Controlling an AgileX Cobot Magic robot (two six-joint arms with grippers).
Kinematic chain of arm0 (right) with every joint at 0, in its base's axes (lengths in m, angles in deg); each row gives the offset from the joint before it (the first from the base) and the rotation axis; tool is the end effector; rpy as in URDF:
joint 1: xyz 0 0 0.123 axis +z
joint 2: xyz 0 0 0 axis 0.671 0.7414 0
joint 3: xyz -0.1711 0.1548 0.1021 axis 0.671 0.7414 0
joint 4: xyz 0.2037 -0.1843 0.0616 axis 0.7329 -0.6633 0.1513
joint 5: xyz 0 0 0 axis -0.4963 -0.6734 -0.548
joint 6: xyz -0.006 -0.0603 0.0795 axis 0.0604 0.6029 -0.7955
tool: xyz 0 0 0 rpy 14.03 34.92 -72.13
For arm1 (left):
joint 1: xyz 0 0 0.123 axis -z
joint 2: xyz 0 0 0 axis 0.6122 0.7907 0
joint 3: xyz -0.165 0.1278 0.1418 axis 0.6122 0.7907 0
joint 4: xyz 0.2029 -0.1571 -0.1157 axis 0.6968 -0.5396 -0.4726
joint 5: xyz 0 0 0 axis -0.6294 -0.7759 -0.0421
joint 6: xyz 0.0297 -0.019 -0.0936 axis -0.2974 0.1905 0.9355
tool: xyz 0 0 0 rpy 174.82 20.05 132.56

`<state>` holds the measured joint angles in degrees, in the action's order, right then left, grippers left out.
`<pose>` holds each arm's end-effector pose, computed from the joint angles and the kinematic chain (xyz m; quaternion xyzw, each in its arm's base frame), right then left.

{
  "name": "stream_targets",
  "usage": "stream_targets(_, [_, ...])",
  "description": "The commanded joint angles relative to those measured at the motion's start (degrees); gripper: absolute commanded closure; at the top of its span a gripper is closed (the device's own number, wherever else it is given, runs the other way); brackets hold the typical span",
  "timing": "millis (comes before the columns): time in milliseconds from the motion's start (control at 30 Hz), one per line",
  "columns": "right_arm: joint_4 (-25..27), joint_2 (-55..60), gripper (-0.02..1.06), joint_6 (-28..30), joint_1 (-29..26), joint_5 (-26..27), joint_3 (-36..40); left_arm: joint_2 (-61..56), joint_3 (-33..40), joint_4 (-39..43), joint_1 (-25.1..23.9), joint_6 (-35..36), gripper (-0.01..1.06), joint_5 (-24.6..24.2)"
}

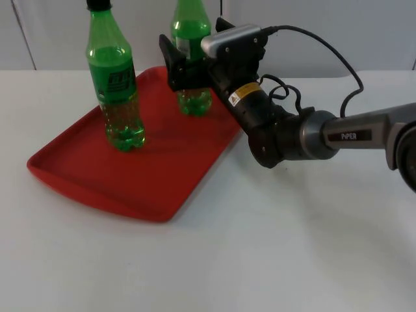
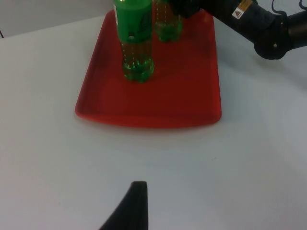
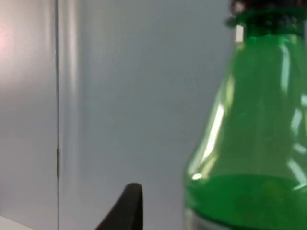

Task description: Place the bottle upright on the tray.

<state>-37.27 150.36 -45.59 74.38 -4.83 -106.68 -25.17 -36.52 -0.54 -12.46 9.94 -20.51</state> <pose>0.4920 0.3165 0.0401 -0.1858 0.5299 0.2302 0.7948 0.0579 -0.0236 0.2863 0.1657 0.8420 -0.1063 0.5023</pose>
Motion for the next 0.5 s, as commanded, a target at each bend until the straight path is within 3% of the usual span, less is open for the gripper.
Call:
stream_targets(0, [-0.8, 0.2, -0.01, 0.9, 0.3, 1.2, -0.3, -0.2, 0.3, -0.2, 0.4, -0.1, 0.0, 0.2])
stream_targets(233, [-0.9, 0.1, -0.01, 0.9, 0.3, 0.4, -0.3, -0.2, 0.3, -0.2, 0.4, -0.1, 0.0, 0.2])
stream_targets(400, [-3.7, -0.7, -0.01, 0.9, 0.4, -2.6, -0.3, -0.2, 0.3, -0.2, 0.4, -0.1, 0.0, 0.2])
stream_targets(467, [-3.7, -1.7, -0.01, 0.9, 0.4, -6.3, 0.0, -0.2, 0.3, -0.2, 0.4, -0.1, 0.0, 0.2])
